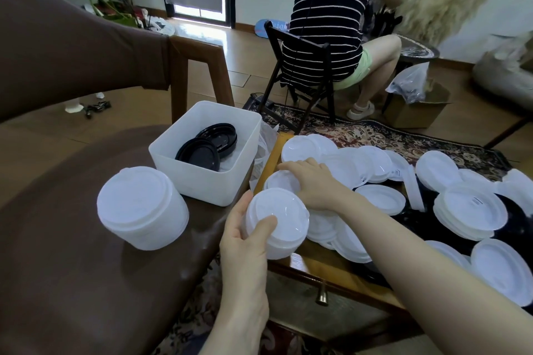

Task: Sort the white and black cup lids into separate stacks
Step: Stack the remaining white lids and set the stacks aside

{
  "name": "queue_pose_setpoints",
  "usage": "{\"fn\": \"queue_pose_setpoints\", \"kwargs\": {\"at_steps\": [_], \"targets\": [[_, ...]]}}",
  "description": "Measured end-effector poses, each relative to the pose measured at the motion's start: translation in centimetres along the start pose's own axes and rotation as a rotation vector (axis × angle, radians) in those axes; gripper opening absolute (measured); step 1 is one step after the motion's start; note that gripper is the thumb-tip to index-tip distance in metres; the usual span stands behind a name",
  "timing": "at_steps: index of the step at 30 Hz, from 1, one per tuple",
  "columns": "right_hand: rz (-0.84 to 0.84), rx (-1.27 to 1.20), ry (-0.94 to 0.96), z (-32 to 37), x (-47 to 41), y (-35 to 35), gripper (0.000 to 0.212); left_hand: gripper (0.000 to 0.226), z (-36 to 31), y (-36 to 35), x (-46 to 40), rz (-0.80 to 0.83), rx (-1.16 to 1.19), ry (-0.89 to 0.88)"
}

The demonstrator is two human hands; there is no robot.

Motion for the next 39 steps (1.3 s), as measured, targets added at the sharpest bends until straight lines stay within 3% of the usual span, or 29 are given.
{"fn": "queue_pose_setpoints", "kwargs": {"at_steps": [8,13,18,20,22,28,33,39], "targets": [[0.012,-0.059,-0.004,-0.5,-0.1,-0.5,0.071,0.043,0.0,0.3,-0.1,-0.006,0.021,0.017],[-0.103,-0.163,0.022,-0.3,0.9,0.4,0.081,0.043,0.1,0.3,0.0,0.000,0.016,0.016],[-0.275,-0.667,0.083,-1.0,4.4,3.3,0.072,0.042,0.0,0.2,0.0,0.018,0.015,0.011],[-0.252,-0.950,0.164,-1.1,6.4,4.1,0.067,0.039,0.2,-0.1,0.1,0.047,0.021,0.016],[-0.186,-1.052,0.248,-1.1,8.6,4.5,0.057,0.038,0.4,-0.6,0.3,0.085,0.031,0.033],[-0.036,-0.589,0.232,0.4,12.4,3.0,0.072,0.038,1.0,-2.5,1.0,0.225,0.047,0.060],[-0.063,-0.566,0.213,0.8,13.6,2.5,0.076,0.033,1.0,-3.0,1.5,0.299,0.054,0.078],[-0.076,-0.529,0.212,1.2,14.5,2.3,0.072,0.057,1.1,-3.7,1.7,0.377,-0.028,0.063]]}}
Point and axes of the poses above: each hand's wrist, its own x-axis away from the middle knuckle, its own y-axis out of the back of the hand, z = x × y, the point moved 5 cm from there along -x, towards the middle knuckle, and after that the axes turned 13 degrees about z, right-handed, at the moved point
